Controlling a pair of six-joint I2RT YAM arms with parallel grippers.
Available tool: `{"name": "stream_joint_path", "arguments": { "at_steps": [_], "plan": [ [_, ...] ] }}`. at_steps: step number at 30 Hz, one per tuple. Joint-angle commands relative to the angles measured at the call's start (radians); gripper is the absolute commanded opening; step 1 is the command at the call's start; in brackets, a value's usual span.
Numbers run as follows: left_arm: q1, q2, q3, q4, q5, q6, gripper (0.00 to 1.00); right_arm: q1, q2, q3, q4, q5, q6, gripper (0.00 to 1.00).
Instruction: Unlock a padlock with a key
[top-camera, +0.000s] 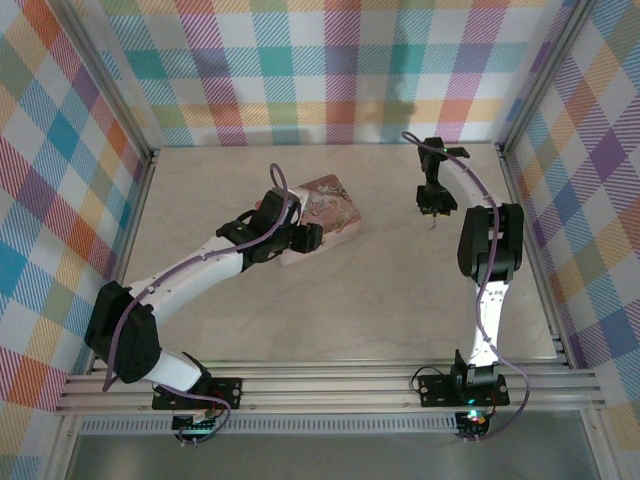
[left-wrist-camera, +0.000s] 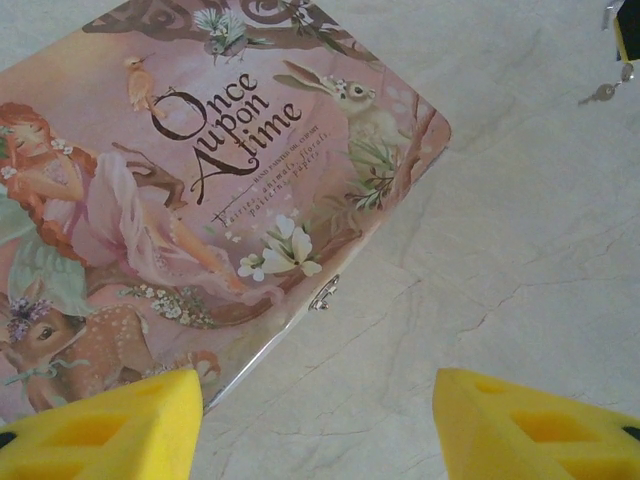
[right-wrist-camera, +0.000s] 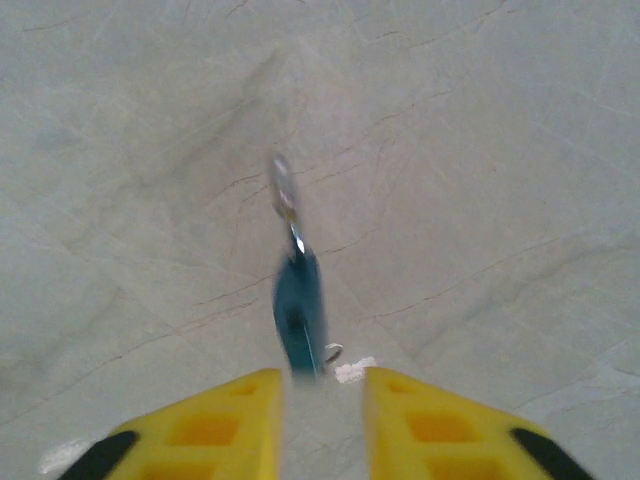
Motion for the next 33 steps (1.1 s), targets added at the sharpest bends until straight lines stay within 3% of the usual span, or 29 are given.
{"name": "stream_joint_path", "arguments": {
  "at_steps": [1,5,11,14,15,18,21,26,28,31,33],
  "plan": [
    [0.016,-0.007,-0.016,-0.008,-0.019,-0.003,0.63,0.007,-0.027,0.005,-0.014,0.024,-0.016,0.35],
    [0.025,-0.045,-0.036,0.019,-0.009,0.004,0.61,0.01,-0.112,-0.067,0.03,0.002,-0.013,0.37],
    [0.037,-0.087,0.0,-0.044,-0.099,0.074,0.68,0.026,-0.334,-0.277,0.183,-0.015,-0.014,0.43],
    [0.058,-0.112,0.005,-0.063,-0.155,0.107,0.87,0.026,-0.494,-0.428,0.316,-0.033,-0.029,0.56],
    [0.071,-0.125,-0.001,-0.055,-0.166,0.115,0.99,0.027,-0.558,-0.48,0.362,-0.04,-0.035,0.62],
    [0.12,-0.156,-0.051,0.001,-0.261,0.14,1.0,0.026,-0.73,-0.637,0.509,-0.057,-0.057,0.76],
    [0.203,-0.172,-0.115,0.058,-0.364,0.125,1.0,0.027,-0.88,-0.771,0.621,-0.062,-0.069,0.98],
    [0.319,-0.187,-0.236,0.211,-0.507,0.06,1.0,0.024,-1.071,-1.007,0.843,0.031,-0.074,1.0],
    [0.343,-0.213,-0.332,0.326,-0.54,0.077,1.0,0.024,-1.154,-1.176,1.059,0.014,-0.137,1.0],
    [0.377,-0.261,-0.5,0.537,-0.476,0.097,1.0,0.024,-1.233,-1.401,1.333,0.054,-0.163,1.0],
    [0.406,-0.29,-0.594,0.661,-0.39,0.102,1.0,0.02,-1.239,-1.457,1.368,0.067,-0.185,1.0]
  ]
}}
